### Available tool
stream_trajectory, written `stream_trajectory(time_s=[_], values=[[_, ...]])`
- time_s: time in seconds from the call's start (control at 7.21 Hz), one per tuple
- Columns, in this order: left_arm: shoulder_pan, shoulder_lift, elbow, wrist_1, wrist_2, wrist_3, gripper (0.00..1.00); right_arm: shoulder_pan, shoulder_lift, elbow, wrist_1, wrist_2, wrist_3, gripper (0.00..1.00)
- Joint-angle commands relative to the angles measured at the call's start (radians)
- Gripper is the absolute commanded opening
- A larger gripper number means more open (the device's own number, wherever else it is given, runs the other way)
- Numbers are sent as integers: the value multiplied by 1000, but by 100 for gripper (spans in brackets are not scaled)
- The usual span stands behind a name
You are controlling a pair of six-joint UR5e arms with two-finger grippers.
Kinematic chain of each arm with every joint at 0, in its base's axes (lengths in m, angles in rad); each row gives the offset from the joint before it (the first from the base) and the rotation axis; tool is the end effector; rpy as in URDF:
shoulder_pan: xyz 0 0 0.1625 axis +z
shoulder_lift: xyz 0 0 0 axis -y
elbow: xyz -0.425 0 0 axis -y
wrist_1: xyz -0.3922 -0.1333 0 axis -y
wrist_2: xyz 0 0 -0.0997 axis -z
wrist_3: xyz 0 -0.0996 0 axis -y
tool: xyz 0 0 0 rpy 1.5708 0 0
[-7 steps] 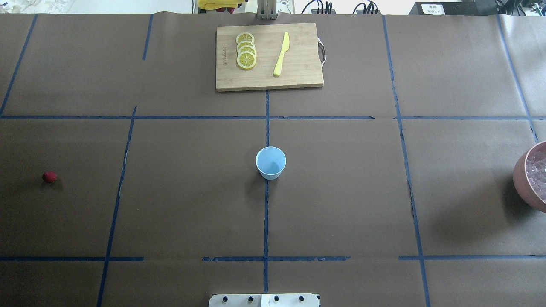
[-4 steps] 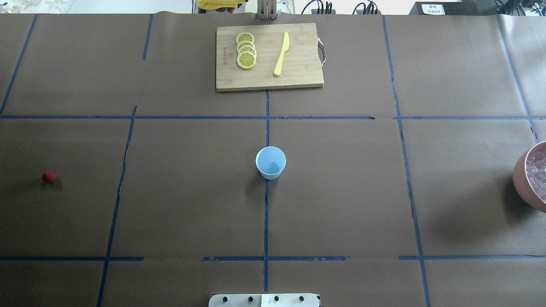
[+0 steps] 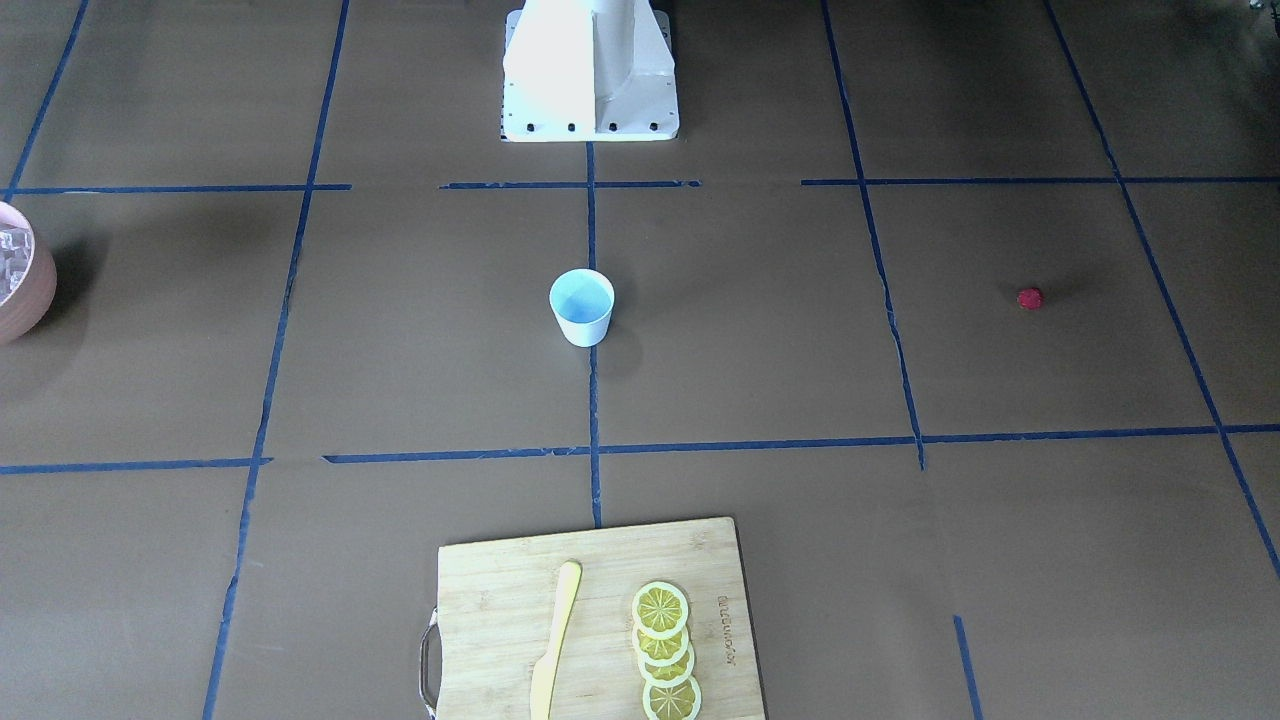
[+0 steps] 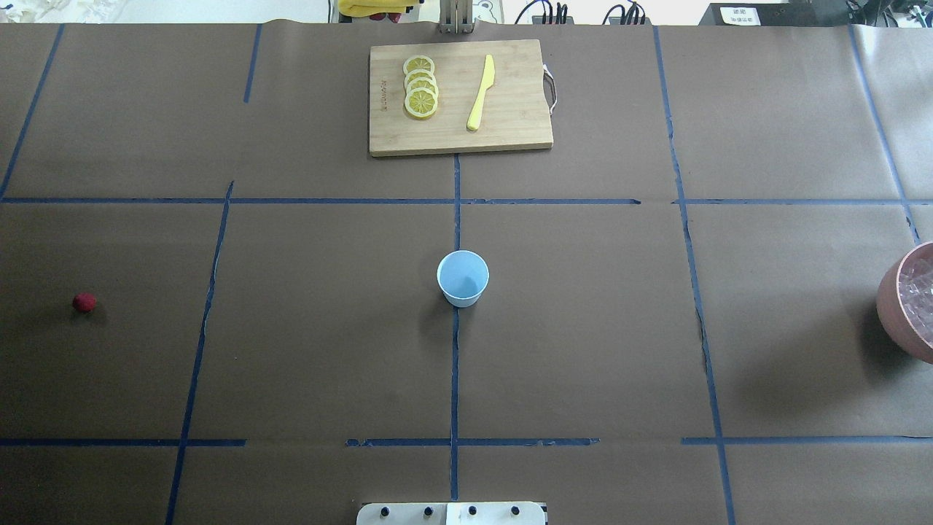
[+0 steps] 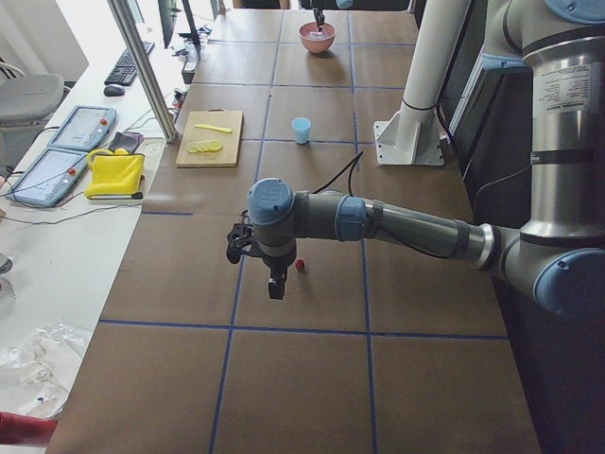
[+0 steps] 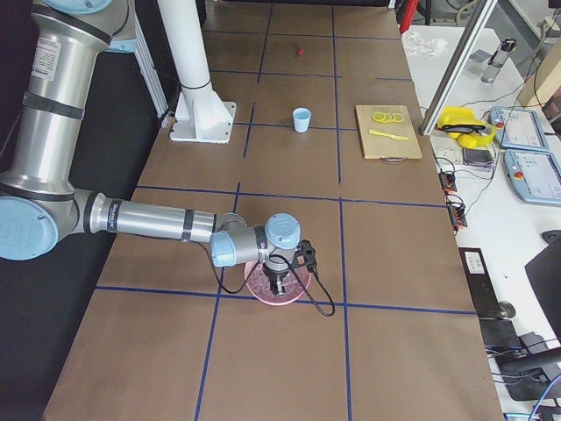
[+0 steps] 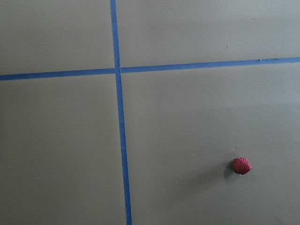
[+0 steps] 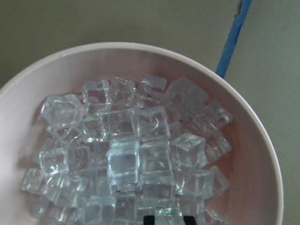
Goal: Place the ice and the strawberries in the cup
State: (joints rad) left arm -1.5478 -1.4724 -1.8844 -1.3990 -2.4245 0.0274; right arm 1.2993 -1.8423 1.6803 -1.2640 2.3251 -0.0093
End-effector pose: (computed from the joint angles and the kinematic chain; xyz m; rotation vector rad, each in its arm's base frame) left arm -0.0480 -0.4451 0.5628 0.0426 0.8536 0.0658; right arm -0.0398 -0.3857 0.6926 0.0384 -0.7679 -0.3215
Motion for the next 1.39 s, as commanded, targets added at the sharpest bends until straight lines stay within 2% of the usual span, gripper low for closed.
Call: stream_trajectory(time_s=[0.0, 0.14, 0.42, 0.56, 0.83, 1.11, 1.25], values=[[0, 3, -2, 0, -1, -1, 100, 2, 0, 16, 0, 8, 3, 0], [0, 3, -2, 0, -1, 0, 100, 6, -5, 106, -9, 10, 3, 0], [0, 3, -1, 0, -1, -1, 100, 40, 14, 221, -41, 11, 32, 0], [0, 3, -1, 0, -2, -1, 100, 38, 62, 273, -87, 19, 143, 0], [0, 3, -1, 0, -2, -1, 100, -67, 157, 353, -97, 34, 445, 0], [0, 3, -1, 0, -2, -1, 100, -223, 366, 354, -97, 43, 773, 0], [1, 3, 4, 0, -2, -1, 100, -303, 455, 346, -98, 36, 872, 0]])
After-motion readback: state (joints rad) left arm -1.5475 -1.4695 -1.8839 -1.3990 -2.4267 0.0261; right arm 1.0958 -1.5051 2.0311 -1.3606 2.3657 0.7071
